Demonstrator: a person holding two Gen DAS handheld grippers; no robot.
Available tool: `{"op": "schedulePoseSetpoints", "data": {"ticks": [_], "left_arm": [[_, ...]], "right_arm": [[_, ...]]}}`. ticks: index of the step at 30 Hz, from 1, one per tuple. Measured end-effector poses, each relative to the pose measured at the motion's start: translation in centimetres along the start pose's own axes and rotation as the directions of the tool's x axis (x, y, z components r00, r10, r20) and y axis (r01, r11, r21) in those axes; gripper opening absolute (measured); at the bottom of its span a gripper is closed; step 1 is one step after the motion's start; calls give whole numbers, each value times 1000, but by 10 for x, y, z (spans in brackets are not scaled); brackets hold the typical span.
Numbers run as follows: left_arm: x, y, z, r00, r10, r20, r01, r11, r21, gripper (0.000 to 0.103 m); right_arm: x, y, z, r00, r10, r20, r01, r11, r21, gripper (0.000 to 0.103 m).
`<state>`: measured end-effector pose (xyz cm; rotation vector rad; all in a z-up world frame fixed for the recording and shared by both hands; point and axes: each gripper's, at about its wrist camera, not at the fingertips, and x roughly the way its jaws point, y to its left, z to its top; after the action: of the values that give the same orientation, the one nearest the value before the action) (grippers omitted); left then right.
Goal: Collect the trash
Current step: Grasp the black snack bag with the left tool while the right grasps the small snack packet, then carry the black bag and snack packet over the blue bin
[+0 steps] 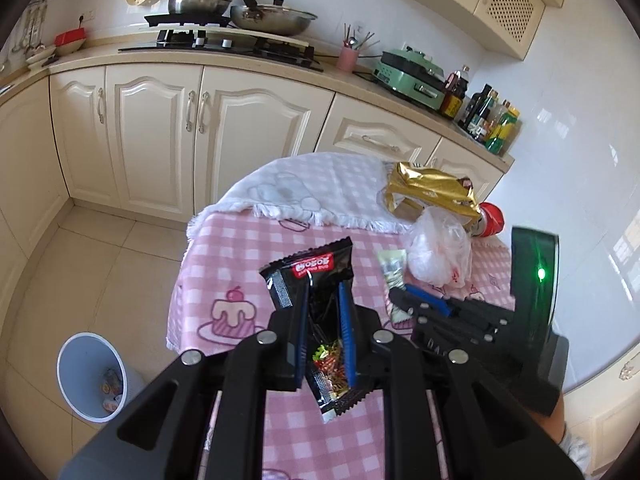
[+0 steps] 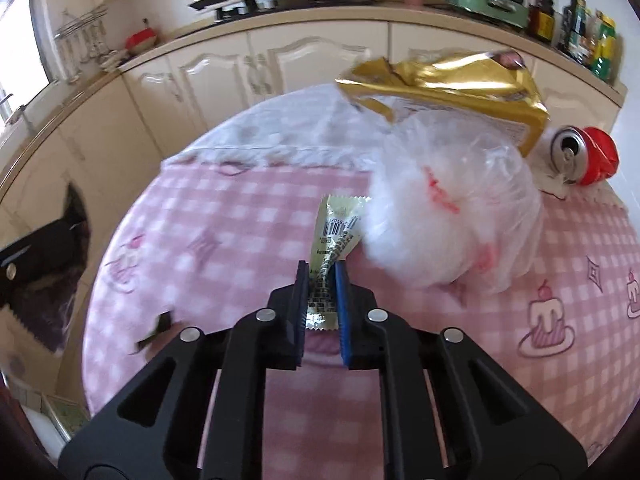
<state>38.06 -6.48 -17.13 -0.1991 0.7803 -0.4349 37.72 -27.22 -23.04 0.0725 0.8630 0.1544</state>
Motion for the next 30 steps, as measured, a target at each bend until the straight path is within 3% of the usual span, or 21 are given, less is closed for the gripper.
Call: {"op": "schedulePoseSetpoints", "data": {"ticks": [11, 18, 24, 30], "left_arm": [[-42, 42, -4, 997, 25, 66, -21, 998, -61, 14], [-71, 104, -15, 991, 98, 94, -84, 986, -144, 14], [-92, 189, -37, 977, 199, 74, -174, 950, -258, 14], [-92, 285, -68, 957, 289, -26, -278, 889, -364, 14]], "right_arm": [[-50, 84, 15, 989, 96, 114, -83, 990, -114, 11], [-46, 171, 18, 967, 224, 118, -195, 957, -216, 11], [-3, 262, 4, 948, 319, 9, -302, 906, -295, 11], [67, 341, -22, 913, 376, -160, -408, 858, -314, 11]]}}
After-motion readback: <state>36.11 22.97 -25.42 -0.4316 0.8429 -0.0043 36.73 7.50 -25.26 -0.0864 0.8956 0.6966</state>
